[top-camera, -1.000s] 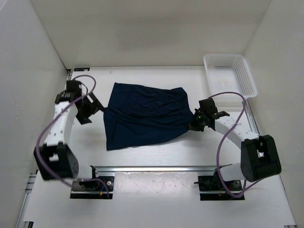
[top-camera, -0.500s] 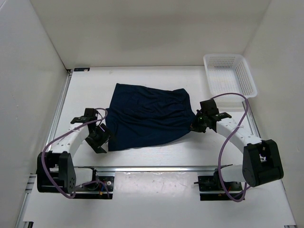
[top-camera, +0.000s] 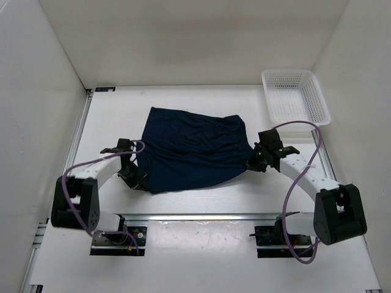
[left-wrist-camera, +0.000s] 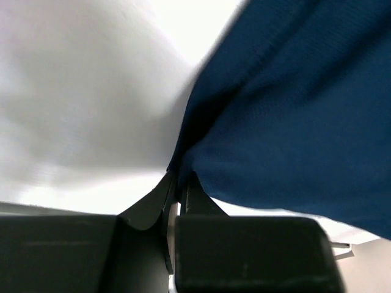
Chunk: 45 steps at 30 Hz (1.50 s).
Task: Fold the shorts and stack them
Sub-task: Fold the shorts
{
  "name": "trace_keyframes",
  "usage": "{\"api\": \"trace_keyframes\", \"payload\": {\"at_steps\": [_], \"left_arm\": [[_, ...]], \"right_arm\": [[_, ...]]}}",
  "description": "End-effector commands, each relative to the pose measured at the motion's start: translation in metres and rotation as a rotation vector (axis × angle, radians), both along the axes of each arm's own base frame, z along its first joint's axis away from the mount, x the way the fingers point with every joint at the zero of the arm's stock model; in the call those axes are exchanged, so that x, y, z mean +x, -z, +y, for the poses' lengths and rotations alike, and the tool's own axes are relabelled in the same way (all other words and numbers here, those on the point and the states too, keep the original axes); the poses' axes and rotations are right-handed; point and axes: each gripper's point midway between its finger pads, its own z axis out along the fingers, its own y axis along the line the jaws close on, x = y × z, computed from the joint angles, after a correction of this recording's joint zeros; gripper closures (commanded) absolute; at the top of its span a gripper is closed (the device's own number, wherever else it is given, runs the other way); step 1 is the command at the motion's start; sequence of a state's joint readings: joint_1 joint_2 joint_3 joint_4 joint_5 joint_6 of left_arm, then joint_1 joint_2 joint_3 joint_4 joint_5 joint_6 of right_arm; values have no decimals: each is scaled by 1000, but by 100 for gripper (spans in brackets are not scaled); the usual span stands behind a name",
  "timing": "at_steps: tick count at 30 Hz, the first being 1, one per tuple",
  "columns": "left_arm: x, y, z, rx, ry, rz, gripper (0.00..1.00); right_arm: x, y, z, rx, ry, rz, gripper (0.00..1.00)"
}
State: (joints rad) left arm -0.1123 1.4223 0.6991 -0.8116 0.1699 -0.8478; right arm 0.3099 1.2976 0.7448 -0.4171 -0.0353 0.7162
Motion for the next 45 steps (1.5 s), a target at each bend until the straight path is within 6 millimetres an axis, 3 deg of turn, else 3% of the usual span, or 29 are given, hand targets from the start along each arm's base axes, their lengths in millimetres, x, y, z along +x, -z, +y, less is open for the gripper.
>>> {"api": "trace_keyframes", "payload": {"at_steps": [1, 6, 9, 11, 15, 16, 18, 19, 21, 22, 23, 24, 25, 26, 28, 29, 30, 31, 32, 33, 34, 35, 36, 37, 38, 40, 42, 43, 45], "left_arm": [[2, -25, 3, 9, -9, -119, 90], [-21, -73, 1, -36, -36, -241, 90], [-34, -91, -4, -58, -32, -264, 90], [-27, -113, -5, -68, -31, -326, 90], [13, -161, 1, -10, -11, -443, 90], [35, -180, 1, 4, -3, -471, 90], [61, -195, 6, 53, 20, -498, 90], [88, -207, 4, 64, 25, -521, 90], [118, -217, 1, 70, 50, -551, 90], [140, -203, -2, 78, 64, -511, 90], [161, -222, -5, 76, 70, -560, 90], [177, -223, -6, 80, 83, -572, 90], [192, -223, -8, 81, 84, -571, 90], [222, -220, -12, 88, 105, -574, 90], [253, -214, -14, 81, 113, -572, 90], [285, -206, -19, 80, 114, -573, 90], [300, -201, -20, 83, 122, -573, 90], [316, -196, -16, 87, 110, -574, 90], [334, -157, -14, 82, 107, -508, 90], [356, -174, -16, 58, 116, -586, 80], [365, -167, -23, -3, 140, -590, 60], [373, -160, -18, -28, 133, -588, 19], [377, -140, -23, -56, 142, -559, 5], [378, -141, -20, -70, 136, -559, 0], [378, -132, -20, -70, 136, -547, 0], [368, -141, -14, -33, 162, -567, 0], [343, -148, -9, -12, 194, -548, 0], [334, -149, -7, 1, 206, -537, 4], [317, -149, -13, 16, 242, -536, 8]], "right_arm": [[-13, -4, -9, -23, 18, 9, 100], [-42, -9, -20, -44, 14, 34, 100], [-58, -14, -32, -85, 21, 47, 100], [-68, -20, -37, -104, 27, 67, 100], [-61, -48, -43, -128, 40, 9, 100], [-50, -64, -40, -120, 34, -30, 100], [-37, -73, -42, -148, 51, -37, 100], [-28, -79, -43, -164, 49, -52, 100], [-3, -95, -42, -194, 59, -80, 100], [6, -98, -42, -210, 55, -86, 100], [18, -93, -43, -232, 68, -58, 100], [36, -108, -38, -225, 62, -101, 100], [47, -111, -41, -241, 68, -104, 100], [61, -99, -42, -254, 77, -67, 100], [91, -96, -35, -255, 72, -52, 100], [105, -95, -37, -260, 74, -57, 100], [117, -94, -37, -257, 73, -54, 100], [142, -92, -38, -257, 90, -55, 100], [154, -91, -36, -244, 82, -56, 80], [166, -91, -35, -234, 77, -61, 60], [178, -74, -34, -227, 72, -20, 40], [201, -95, -32, -203, 74, -84, 26], [208, -99, -32, -205, 68, -97, 13], [212, -103, -31, -204, 68, -103, 11], [213, -106, -31, -207, 60, -115, 9], [210, -114, -34, -211, 70, -145, 9], [201, -122, -36, -210, 65, -177, 13], [184, -99, -36, -209, 50, -120, 16], [163, -94, -33, -174, 38, -112, 19]]}}
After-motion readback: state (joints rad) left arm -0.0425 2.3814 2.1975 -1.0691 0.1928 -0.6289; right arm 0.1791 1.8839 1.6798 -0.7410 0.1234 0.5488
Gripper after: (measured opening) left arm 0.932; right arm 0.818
